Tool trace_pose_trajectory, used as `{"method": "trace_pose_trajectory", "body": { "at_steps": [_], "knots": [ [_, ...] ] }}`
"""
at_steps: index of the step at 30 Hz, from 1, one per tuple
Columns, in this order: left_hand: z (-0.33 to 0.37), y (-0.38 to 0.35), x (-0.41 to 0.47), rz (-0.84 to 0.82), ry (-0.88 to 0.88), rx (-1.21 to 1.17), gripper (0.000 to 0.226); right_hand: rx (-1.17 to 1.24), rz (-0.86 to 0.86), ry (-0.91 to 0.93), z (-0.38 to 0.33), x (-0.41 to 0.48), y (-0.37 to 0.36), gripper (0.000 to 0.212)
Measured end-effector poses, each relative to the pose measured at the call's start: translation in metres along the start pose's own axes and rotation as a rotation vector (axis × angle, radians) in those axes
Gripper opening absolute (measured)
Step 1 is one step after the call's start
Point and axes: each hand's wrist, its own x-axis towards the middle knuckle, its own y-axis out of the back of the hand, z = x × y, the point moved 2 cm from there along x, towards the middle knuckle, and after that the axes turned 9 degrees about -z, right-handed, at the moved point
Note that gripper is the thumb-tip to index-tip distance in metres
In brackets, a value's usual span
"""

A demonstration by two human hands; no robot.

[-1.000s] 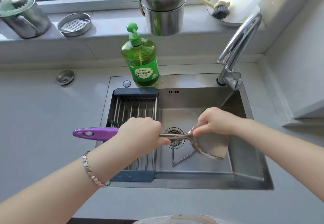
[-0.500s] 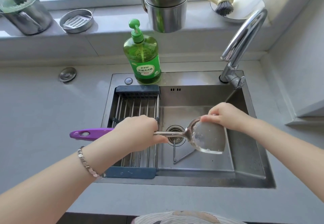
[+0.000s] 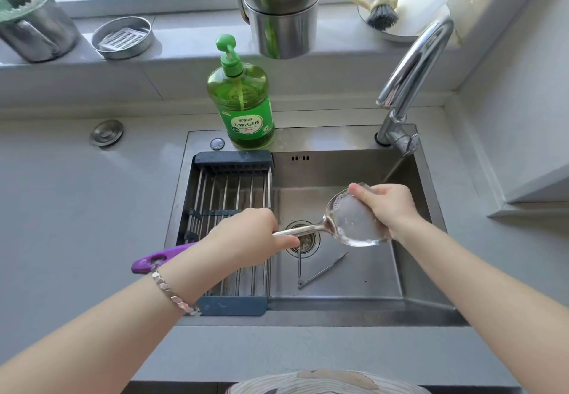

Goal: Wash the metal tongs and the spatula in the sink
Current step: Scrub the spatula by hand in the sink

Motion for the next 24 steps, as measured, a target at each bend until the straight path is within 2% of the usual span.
{"method": "trace_pose_trajectory", "body": {
  "at_steps": [4,7,8,9,13,15,18,19,22,24],
  "knots": [
    [-0.002,-0.01,0.004,-0.016,0.037,-0.091,0.05,0.233,0.079,-0.077,0.021,-0.009,-0.012,0.019],
    [-0.003,-0.011,0.006,-0.004,0.05,-0.182,0.049,0.814,0.002,-0.147,0.029,-0.026,-0.029,0.007],
    [-0.003,-0.011,0.006,-0.002,0.051,-0.193,0.049,0.952,0.001,-0.147,0.03,-0.031,-0.035,0.011],
    [-0.002,-0.012,0.006,-0.002,0.049,-0.2,0.048,0.994,0.011,-0.143,0.03,-0.034,-0.041,0.015],
    [0.004,-0.019,0.005,-0.005,0.044,-0.227,0.047,0.873,-0.003,-0.162,0.026,-0.04,-0.056,0.014],
    [0.003,-0.019,0.003,0.003,0.046,-0.231,0.047,0.844,0.115,-0.203,0.023,-0.03,-0.044,0.013],
    [0.004,-0.016,0.001,0.011,0.05,-0.215,0.048,0.954,0.288,-0.209,0.016,-0.021,-0.031,0.013],
    [0.006,-0.016,0.001,0.014,0.048,-0.211,0.048,0.977,0.285,-0.209,0.014,-0.023,-0.037,0.012],
    [0.014,-0.014,0.001,0.033,0.042,-0.226,0.05,0.944,0.061,-0.177,0.012,-0.04,-0.069,0.006],
    [0.013,-0.013,0.001,0.04,0.046,-0.229,0.051,0.911,0.086,-0.178,0.012,-0.038,-0.066,0.011]
  ]
}}
